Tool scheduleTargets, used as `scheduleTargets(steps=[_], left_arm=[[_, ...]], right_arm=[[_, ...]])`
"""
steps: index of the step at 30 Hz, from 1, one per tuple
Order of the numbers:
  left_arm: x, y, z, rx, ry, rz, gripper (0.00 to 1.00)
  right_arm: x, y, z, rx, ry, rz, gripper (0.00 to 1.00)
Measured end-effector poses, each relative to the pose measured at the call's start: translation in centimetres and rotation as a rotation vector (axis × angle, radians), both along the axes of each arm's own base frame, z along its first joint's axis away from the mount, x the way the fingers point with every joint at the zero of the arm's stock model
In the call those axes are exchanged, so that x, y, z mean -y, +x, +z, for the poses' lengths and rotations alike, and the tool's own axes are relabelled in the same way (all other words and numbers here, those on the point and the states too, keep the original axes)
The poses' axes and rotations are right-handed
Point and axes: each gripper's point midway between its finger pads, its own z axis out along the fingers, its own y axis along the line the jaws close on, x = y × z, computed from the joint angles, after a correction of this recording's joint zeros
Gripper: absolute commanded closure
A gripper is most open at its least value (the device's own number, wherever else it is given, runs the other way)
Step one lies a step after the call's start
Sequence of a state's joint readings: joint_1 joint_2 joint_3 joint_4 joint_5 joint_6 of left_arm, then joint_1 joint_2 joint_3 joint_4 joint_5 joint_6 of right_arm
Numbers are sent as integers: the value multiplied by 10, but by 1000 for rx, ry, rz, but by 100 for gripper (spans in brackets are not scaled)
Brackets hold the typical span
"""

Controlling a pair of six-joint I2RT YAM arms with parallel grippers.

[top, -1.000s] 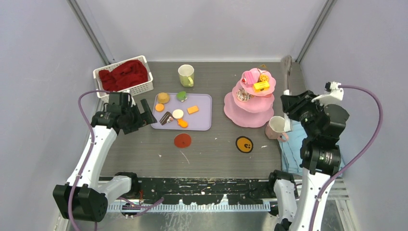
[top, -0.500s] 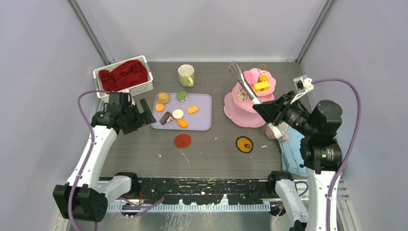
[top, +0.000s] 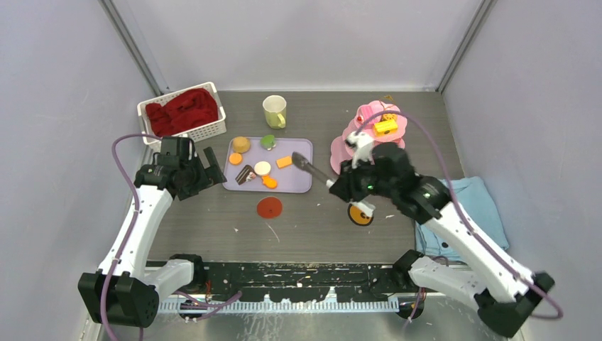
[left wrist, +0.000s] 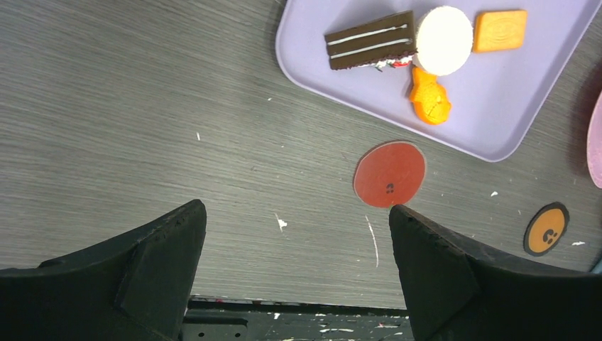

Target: Serve the afternoon tea

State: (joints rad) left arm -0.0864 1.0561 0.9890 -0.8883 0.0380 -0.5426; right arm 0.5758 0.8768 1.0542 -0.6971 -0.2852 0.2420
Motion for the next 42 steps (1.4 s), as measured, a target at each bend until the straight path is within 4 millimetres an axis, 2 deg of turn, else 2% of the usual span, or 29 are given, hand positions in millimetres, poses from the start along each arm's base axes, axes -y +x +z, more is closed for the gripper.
scheduleTargets(steps=[3, 5, 10, 13, 20, 27, 31, 37, 42], left_arm=[[-3, -1, -1, -7, 13, 9, 0], [-4, -2, 0, -7, 17, 11, 0], [-4, -2, -1, -9, 17, 11, 0], [-4, -2, -1, -9, 17, 11, 0], [-3, -2, -2, -16, 17, 10, 0], [-3, -1, -4, -22, 16, 9, 0], [-3, -1, -4, -22, 14, 7, 0], [-2, -1, -4, -21, 11, 4, 0], [-2, -2, -6, -25, 10, 4, 0]], right_arm=[[-23, -1, -37, -46, -131, 25, 66], [-29, 5, -59, -70, -200, 3, 65], [-36, 27, -100, -101, -286, -76, 66], [-44, 39, -116, -110, -306, -101, 66], [-65, 61, -129, -91, -291, -128, 69], [-100, 95, -142, -78, -262, -143, 71], [-107, 102, -152, -87, -249, -154, 71], [-119, 110, -155, -89, -222, -161, 72], [-123, 107, -167, -121, -225, -147, 73]])
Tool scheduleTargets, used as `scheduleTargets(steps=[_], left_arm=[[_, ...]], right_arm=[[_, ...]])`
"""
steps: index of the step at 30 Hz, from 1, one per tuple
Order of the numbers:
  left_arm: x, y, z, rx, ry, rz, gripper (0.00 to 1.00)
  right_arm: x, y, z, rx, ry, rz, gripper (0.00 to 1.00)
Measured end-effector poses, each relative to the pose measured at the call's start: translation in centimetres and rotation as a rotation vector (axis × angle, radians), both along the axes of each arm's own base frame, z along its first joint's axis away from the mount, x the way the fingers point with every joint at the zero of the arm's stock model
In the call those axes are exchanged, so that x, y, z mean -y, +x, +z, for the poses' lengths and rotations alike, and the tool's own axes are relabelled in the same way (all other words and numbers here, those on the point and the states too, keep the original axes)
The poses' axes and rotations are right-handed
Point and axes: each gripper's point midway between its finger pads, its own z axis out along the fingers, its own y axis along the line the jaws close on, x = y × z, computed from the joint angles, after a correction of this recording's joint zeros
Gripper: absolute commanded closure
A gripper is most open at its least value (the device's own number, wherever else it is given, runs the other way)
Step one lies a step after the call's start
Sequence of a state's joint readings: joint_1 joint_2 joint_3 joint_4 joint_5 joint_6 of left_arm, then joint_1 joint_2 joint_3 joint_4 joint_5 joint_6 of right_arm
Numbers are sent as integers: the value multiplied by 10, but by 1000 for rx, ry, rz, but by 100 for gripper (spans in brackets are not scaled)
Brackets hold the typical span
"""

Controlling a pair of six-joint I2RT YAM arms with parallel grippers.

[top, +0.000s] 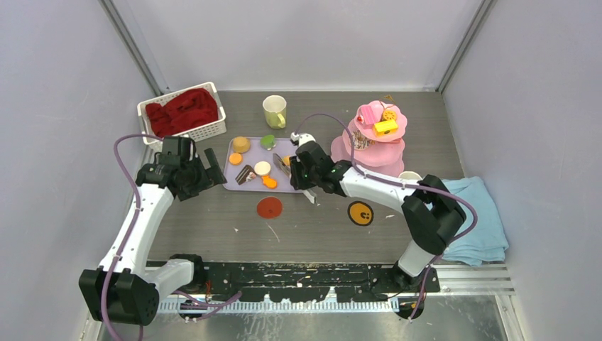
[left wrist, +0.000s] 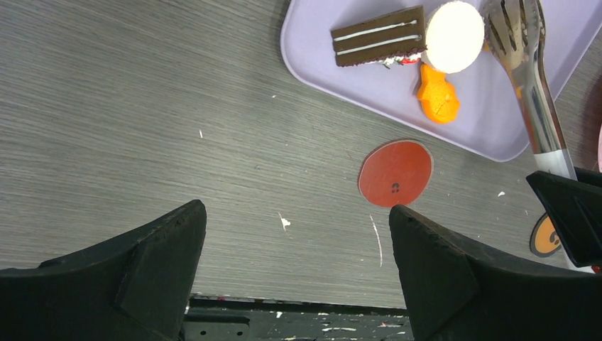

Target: Serve the afternoon tea

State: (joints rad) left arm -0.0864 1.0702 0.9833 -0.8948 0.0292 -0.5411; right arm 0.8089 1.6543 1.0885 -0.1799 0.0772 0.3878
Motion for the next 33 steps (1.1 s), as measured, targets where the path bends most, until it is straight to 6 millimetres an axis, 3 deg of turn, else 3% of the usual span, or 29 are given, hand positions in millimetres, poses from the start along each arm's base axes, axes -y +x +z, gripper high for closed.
scheduleTargets(steps=[6, 11, 17, 22, 26, 33], left_arm=[[0, 0, 0, 1, -2, -2, 0], [1, 0, -3, -4, -6, -5, 0], [4, -2, -7, -13, -17, -11, 0], [4, 0, -7, -6, -17, -11, 0], [4, 0, -7, -8, -20, -13, 0], [5, 0, -7, -10, -22, -14, 0]], right_arm=[[16, -18, -9, -28, -13, 0, 72], [40, -37, 5, -25, -27, -11, 72], [55, -43, 25, 16, -16, -36, 69], [67, -45, 26, 33, -40, -66, 64], [63, -47, 25, 40, -45, -62, 63], [27, -41, 11, 29, -42, -15, 64]])
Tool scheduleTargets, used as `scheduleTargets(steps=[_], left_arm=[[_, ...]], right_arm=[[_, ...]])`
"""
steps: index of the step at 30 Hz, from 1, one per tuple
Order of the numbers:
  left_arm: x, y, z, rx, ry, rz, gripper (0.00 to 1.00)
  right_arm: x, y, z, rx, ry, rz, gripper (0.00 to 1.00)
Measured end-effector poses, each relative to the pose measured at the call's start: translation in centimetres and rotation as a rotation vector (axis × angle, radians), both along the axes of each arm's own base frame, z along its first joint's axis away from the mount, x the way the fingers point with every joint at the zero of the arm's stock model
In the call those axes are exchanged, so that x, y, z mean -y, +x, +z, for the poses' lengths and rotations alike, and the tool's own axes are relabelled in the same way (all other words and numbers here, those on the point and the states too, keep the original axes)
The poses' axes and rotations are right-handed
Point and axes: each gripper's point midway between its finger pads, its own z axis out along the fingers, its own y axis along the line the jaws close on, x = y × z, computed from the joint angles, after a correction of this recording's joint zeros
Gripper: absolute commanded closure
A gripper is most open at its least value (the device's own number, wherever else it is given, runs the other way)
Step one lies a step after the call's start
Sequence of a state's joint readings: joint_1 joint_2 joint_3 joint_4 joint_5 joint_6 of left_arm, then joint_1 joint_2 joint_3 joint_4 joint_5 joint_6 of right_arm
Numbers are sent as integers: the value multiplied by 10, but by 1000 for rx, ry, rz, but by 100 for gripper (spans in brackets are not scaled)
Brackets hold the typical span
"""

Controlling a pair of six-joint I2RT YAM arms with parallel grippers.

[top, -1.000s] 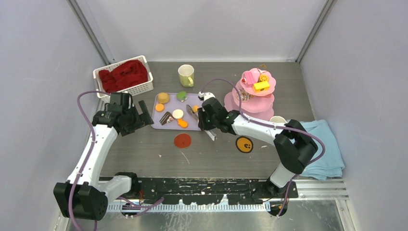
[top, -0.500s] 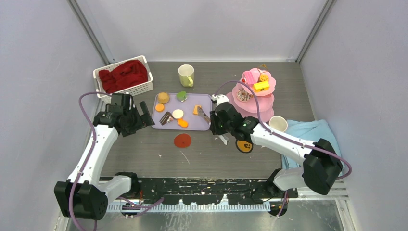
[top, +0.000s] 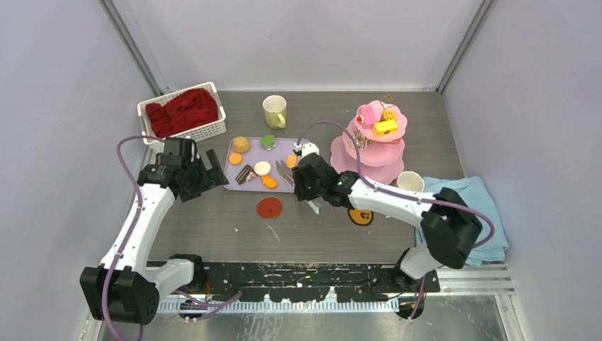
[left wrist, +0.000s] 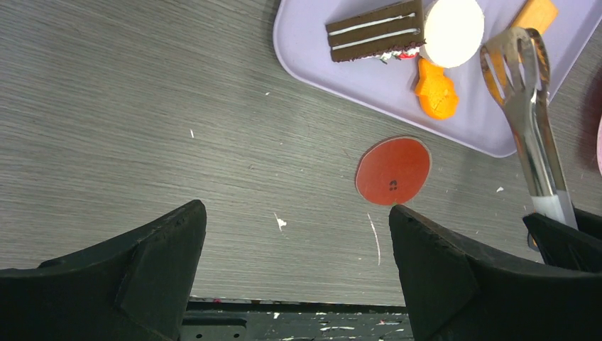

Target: Serve the afternoon tea

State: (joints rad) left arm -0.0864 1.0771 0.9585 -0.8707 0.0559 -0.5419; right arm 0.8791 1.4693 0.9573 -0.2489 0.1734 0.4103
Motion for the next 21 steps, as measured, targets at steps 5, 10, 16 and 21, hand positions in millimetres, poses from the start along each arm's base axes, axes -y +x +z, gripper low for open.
scheduleTargets(steps=[5, 10, 16, 21], left_arm=[[0, 0, 0, 0, 2, 1, 0], [0, 0, 0, 0, 0, 0, 0], [0, 1, -1, -4, -1, -1, 0], [1, 1, -1, -3, -4, -3, 0]], right_arm=[[-13, 8, -14, -18, -6, 3, 63], [-10, 10, -13, -9, -10, -15, 63], [16, 7, -10, 7, -45, -65, 63], [27, 4, 9, 33, -33, -84, 60]])
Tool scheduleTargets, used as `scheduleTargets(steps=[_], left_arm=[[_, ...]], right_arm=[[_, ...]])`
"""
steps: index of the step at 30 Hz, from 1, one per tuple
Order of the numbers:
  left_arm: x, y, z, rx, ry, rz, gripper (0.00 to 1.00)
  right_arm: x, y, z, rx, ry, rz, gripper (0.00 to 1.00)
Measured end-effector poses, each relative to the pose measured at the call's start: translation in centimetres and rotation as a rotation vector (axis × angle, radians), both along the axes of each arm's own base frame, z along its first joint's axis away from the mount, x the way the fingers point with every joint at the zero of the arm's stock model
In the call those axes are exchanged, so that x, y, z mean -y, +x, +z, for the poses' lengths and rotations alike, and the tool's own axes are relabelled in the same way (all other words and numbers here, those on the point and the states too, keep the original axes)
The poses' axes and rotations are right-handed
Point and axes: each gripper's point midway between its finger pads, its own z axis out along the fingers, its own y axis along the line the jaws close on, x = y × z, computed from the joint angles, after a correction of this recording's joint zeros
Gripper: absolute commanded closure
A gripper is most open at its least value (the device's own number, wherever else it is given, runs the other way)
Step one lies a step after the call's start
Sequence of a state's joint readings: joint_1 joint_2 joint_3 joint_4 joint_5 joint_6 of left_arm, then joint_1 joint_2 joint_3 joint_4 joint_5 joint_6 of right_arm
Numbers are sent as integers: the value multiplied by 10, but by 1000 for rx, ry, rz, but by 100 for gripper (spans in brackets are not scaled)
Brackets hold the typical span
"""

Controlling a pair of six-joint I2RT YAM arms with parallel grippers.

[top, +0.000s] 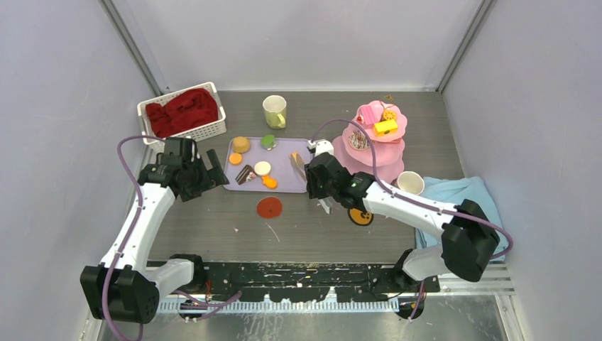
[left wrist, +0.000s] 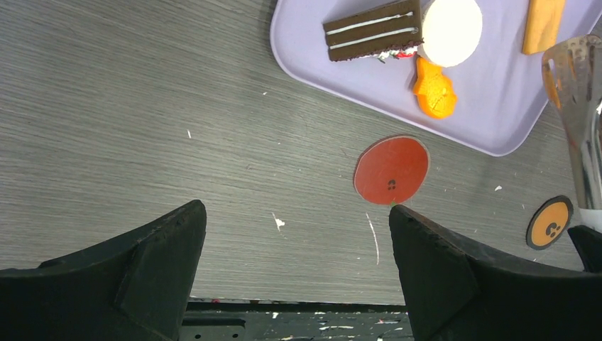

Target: Serve the afternoon tea

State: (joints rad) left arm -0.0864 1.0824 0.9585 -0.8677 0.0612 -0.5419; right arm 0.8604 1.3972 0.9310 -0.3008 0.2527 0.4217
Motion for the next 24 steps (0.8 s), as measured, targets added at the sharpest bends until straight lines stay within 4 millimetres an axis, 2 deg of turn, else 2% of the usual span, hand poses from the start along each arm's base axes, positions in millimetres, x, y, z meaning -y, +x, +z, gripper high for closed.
scheduleTargets(steps=[4, 7, 15, 24], left_arm=[[1, 0, 0, 0, -3, -2, 0], [1, 0, 0, 0, -3, -2, 0], [1, 0, 0, 0, -4, -3, 0], [1, 0, 0, 0, -3, -2, 0]], right_arm=[[8, -2, 16, 32, 8, -13, 52], [16, 0, 20, 57, -22, -23, 51], [27, 0, -1, 23, -173, 26, 47], [17, 6, -11, 13, -208, 68, 47]])
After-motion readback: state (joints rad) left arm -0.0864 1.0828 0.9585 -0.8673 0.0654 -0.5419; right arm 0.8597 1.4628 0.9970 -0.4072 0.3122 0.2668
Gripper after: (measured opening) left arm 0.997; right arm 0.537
